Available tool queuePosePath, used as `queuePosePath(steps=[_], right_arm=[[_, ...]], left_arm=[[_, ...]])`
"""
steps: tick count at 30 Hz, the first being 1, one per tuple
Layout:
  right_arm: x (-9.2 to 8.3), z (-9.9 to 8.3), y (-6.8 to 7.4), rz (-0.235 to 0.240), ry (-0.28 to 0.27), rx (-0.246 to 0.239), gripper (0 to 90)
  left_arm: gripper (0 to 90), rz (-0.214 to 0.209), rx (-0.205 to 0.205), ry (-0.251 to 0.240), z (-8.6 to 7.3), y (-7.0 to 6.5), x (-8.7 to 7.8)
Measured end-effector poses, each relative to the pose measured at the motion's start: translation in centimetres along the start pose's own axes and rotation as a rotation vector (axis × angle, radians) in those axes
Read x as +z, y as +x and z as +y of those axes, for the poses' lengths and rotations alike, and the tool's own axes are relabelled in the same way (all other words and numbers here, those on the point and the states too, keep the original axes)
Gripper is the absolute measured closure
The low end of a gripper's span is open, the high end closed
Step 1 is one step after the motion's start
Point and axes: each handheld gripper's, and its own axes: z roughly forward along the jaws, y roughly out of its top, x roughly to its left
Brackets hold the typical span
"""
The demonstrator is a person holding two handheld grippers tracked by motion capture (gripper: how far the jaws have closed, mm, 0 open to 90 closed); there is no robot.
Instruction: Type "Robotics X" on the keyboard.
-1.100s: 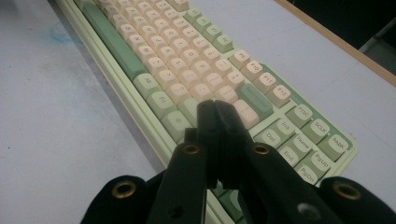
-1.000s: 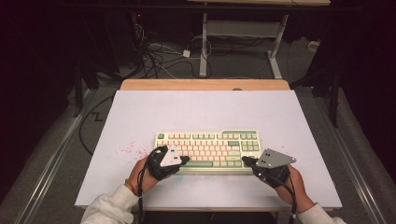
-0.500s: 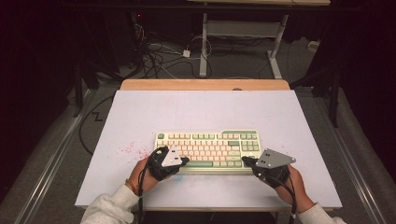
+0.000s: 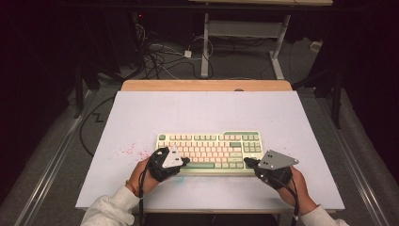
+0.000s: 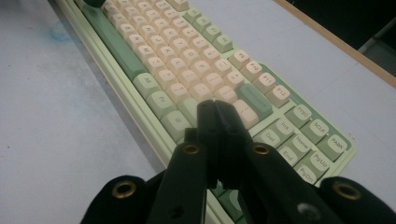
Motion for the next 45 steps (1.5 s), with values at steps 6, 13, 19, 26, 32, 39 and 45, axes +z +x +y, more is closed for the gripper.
queuePosePath(steps=[6,13,19,26,32,39,45], right_arm=[[0.0,0.0,0.0,-0.002,-0.002,-0.001,90.0],[-0.1,0.0,-0.1,-0.005,-0.003,-0.001,90.0],[-0.1,0.0,-0.1,-0.005,-0.001,-0.001,90.0],[0.0,0.0,-0.1,-0.001,0.004,0.002,90.0],[0.2,0.0,0.0,0.001,0.007,0.0,90.0],[0.2,0.1,0.0,0.007,0.01,0.001,90.0],[0.6,0.2,0.0,0.013,0.014,-0.002,90.0]], left_arm=[[87.2,0.007,-0.003,-0.018,0.1,0.1,-0.5],[87.1,0.024,-0.008,-0.035,0.1,0.4,-1.1],[87.2,0.032,-0.011,-0.041,0.0,0.6,-1.5],[87.2,0.043,-0.022,-0.05,-0.2,0.9,-1.9],[87.1,0.052,-0.027,-0.05,-0.4,1.1,-2.1],[87.1,0.065,-0.046,-0.053,-1.0,1.4,-2.4],[87.1,0.075,-0.061,-0.047,-1.7,1.6,-2.7]])
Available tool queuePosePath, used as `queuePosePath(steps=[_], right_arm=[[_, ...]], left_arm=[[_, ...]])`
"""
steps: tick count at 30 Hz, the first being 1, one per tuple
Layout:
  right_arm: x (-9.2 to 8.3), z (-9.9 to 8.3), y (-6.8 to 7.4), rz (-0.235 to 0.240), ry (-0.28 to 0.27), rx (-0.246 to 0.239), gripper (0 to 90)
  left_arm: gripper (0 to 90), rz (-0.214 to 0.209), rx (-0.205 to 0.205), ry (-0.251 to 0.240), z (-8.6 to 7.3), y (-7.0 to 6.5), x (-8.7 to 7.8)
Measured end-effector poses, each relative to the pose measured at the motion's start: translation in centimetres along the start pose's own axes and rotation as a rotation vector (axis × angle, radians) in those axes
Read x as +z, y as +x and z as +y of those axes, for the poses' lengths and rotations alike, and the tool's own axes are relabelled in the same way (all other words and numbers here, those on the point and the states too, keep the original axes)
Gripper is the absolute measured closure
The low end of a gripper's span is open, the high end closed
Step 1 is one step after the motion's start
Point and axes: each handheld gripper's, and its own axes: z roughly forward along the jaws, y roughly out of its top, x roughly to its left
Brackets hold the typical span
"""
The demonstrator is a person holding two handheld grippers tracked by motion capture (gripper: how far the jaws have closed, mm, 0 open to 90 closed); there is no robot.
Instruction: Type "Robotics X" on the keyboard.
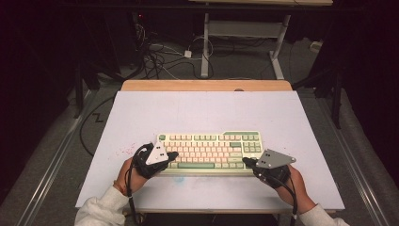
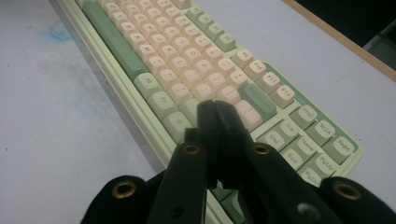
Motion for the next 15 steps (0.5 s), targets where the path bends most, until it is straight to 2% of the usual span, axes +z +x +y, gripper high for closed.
queuePosePath(steps=[9,15], right_arm=[[1.4,0.6,-0.4,0.023,0.029,0.008,90.0],[2.9,1.0,-0.1,0.036,0.065,-0.013,90.0]], left_arm=[[87.1,0.012,-0.014,0.007,-0.6,0.3,-0.6],[87.1,0.016,-0.021,0.009,-0.8,0.4,-0.8]])
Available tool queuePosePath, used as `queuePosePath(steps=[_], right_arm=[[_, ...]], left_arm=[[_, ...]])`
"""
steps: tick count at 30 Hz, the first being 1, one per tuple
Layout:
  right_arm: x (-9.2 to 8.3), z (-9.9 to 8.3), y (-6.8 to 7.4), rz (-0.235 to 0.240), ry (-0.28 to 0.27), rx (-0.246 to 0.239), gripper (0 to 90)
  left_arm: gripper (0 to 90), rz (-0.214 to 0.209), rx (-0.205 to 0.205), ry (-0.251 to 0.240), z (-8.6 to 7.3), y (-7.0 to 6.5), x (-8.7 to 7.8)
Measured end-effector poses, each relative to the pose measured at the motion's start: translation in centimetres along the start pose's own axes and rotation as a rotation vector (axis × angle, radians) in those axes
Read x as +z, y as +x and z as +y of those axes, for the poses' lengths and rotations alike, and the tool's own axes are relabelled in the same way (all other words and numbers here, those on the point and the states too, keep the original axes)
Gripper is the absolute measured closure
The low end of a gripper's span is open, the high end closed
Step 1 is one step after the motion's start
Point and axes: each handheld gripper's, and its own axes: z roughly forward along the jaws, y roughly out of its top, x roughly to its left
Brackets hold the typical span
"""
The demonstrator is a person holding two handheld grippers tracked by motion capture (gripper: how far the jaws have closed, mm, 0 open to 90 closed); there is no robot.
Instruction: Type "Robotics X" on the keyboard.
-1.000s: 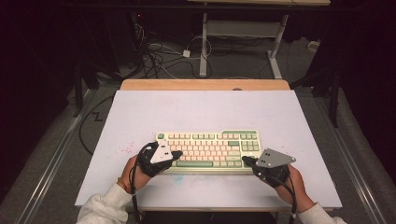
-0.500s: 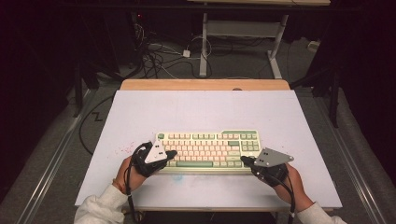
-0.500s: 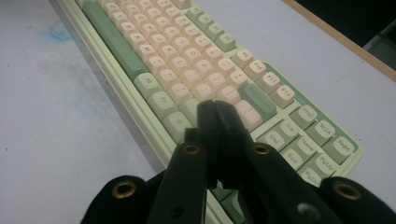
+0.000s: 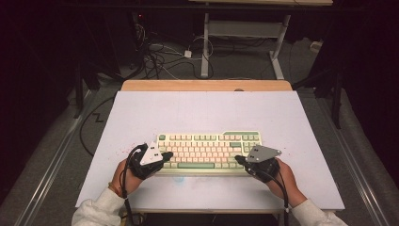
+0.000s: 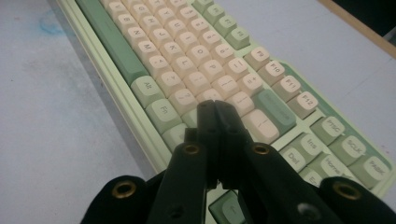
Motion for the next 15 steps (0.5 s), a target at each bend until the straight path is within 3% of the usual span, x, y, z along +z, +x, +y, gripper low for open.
queuePosePath(steps=[15], right_arm=[[1.9,-0.1,-0.6,-0.019,0.063,-0.001,90.0]], left_arm=[[87.1,0.001,-0.002,0.004,-0.2,0.0,-0.1]])
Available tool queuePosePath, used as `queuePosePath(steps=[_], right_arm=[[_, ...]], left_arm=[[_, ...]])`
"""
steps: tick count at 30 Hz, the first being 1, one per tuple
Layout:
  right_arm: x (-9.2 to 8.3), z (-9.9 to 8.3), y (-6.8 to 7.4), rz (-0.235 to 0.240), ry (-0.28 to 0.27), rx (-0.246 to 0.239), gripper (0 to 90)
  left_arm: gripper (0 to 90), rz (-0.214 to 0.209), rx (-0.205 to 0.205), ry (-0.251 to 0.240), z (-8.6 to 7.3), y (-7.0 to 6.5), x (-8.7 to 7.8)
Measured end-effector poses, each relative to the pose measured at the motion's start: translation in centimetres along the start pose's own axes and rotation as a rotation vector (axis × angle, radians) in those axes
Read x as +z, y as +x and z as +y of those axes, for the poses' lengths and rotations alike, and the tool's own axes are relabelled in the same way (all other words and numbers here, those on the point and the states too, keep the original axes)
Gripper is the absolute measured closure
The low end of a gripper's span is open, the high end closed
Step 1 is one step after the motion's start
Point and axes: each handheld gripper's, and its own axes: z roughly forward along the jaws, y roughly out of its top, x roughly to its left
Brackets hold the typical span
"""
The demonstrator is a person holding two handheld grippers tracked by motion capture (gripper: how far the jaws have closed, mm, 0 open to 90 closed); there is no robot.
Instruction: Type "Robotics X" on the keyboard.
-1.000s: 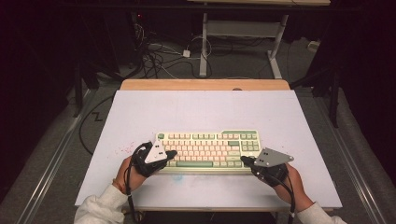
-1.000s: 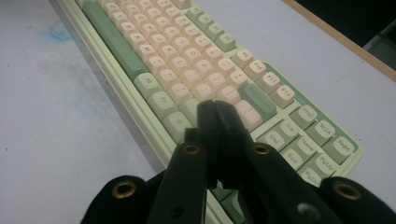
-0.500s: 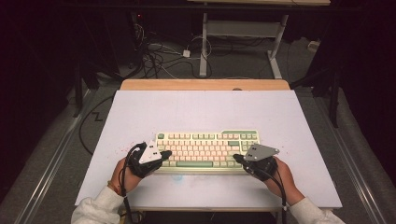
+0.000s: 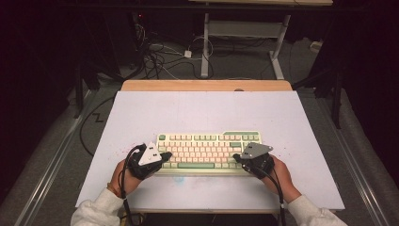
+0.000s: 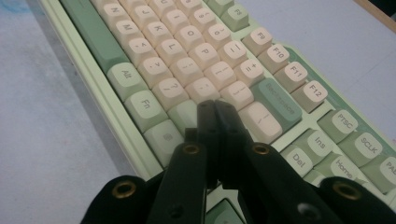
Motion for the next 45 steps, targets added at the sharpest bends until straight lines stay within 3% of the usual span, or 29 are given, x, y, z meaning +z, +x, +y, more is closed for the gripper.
queuePosePath(steps=[4,17,35,36,45], right_arm=[[0.5,-0.2,-0.2,-0.001,0.027,0.007,90.0],[0.5,-0.3,-0.2,-0.001,0.024,0.022,90.0],[0.5,-0.4,-0.1,-0.005,0.024,0.018,90.0],[0.5,-0.4,-0.1,-0.005,0.023,0.02,90.0],[0.5,-0.4,-0.1,-0.009,0.022,0.018,90.0]], left_arm=[[87.1,0.0,0.002,-0.002,0.1,0.0,0.0],[87.1,0.014,-0.004,-0.026,0.4,0.3,-0.5],[87.0,0.006,-0.012,-0.004,0.9,1.0,0.1],[83.0,0.004,-0.011,0.001,1.0,1.0,0.2],[87.6,-0.005,-0.014,0.017,1.2,1.5,0.8]])
